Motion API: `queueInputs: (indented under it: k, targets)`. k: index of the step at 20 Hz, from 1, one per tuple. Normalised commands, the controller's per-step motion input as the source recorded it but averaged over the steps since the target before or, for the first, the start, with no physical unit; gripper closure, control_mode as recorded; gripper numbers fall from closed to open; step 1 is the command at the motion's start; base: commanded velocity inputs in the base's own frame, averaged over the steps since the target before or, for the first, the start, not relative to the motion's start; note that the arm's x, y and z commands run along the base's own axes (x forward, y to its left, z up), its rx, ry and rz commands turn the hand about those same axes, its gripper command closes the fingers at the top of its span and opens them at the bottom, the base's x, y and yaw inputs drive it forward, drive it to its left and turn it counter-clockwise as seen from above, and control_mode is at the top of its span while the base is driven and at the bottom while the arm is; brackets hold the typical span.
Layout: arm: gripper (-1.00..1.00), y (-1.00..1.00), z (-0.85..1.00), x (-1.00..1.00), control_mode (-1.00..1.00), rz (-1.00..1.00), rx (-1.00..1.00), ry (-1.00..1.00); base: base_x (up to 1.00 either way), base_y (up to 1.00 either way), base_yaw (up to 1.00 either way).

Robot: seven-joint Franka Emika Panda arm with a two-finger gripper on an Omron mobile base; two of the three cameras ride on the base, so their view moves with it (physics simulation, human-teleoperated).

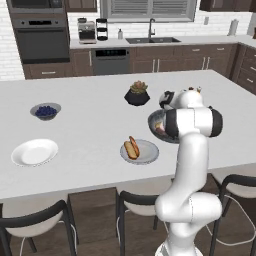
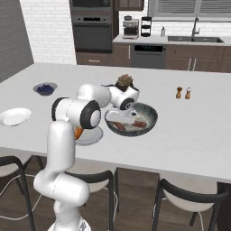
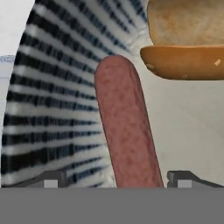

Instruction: Place one bun and one sausage from the bowl on each plate.

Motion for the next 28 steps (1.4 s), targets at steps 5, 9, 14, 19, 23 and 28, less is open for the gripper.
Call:
queueInputs:
  k: [5,9,14,19,23,28]
  targets:
    - [1.0,0.09,-0.13,-0.1,-1.0,0.09,0.01,-0.01,0.0,0.0,0.0]
    - [1.0,0.0,0.0,0.0,-1.0,0.14,0.0,-0.01,0.0,0.0,0.0]
    - [1.0,0.0,0.12,0.03,-1.0,0.11,-0.01,0.0,0.0,0.0,0.0]
    - [1.0,0.0,0.74,0.0,-1.0,0.0,-0.08,0.0,0.0,0.0,0.0]
    - [1.0,0.08,0.88,-0.51,-1.0,-0.09,-0.08,-0.07,0.0,0.0,0.0]
    - [1.0,0.56,0.62,-0.99,-1.0,-0.32,-0.08,-0.12,0.0,0.0,0.0]
